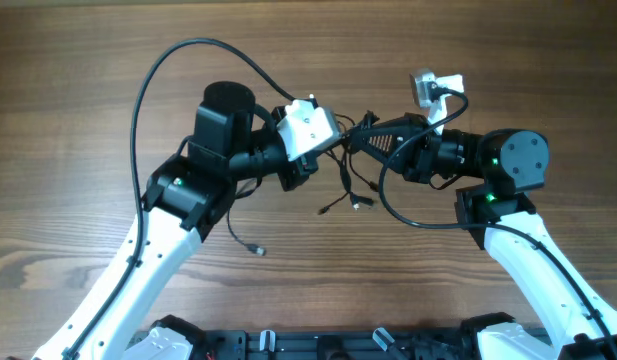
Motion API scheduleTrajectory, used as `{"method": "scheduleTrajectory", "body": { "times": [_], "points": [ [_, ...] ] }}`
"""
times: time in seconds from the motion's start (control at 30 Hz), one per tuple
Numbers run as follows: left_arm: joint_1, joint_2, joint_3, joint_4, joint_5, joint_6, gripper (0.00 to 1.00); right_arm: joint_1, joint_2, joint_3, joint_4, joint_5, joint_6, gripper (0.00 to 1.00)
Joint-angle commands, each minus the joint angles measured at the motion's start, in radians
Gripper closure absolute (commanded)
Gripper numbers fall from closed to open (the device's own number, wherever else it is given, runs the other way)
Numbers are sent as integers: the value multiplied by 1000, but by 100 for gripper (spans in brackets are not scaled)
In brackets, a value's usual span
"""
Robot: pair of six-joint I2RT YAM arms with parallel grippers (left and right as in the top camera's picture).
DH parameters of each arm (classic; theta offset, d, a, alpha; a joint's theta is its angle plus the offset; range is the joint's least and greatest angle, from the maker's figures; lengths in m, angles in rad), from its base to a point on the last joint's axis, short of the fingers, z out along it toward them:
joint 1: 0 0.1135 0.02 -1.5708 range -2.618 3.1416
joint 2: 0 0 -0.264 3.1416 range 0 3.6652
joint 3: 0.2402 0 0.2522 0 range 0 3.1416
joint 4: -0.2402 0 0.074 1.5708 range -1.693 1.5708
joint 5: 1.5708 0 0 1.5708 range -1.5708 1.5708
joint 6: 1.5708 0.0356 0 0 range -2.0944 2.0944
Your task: Untangle cables
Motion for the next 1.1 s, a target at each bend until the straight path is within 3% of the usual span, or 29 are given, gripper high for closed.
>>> {"method": "scheduleTrajectory", "body": {
  "times": [0.0, 0.07, 0.1, 0.17, 0.2, 0.4, 0.5, 0.63, 0.8, 1.07],
  "points": [
    [-6, 10, 12, 6, 14, -3, 96, 3, 5, 10, 7, -21, -32, 96],
    [-6, 10, 12, 6, 9, -14, 96, 2, 5, 10, -2, -18, -46, 83],
    [-6, 10, 12, 6, -13, -41, 96, 2, 5, 10, -7, -17, -56, 64],
    [-6, 10, 12, 6, -86, -117, 96, 2, 5, 10, -25, -14, -56, 14],
    [-6, 10, 12, 6, -155, -188, 96, 2, 5, 10, -28, -8, -56, 0],
    [-4, -6, 12, 13, -322, -344, 96, -10, 5, 10, -163, 107, -61, 0],
    [35, -45, 12, 29, -439, -490, 96, -41, 4, 10, -349, 184, -129, 0],
    [105, -74, 12, 64, -441, -661, 96, -41, 4, 10, -453, 232, -208, 0],
    [144, -74, 12, 98, -383, -1019, 96, -41, 4, 10, -457, 234, -274, 0],
    [10, -70, 12, 123, -283, -1047, 96, -41, 4, 10, -469, 420, -320, 0]
  ]
}}
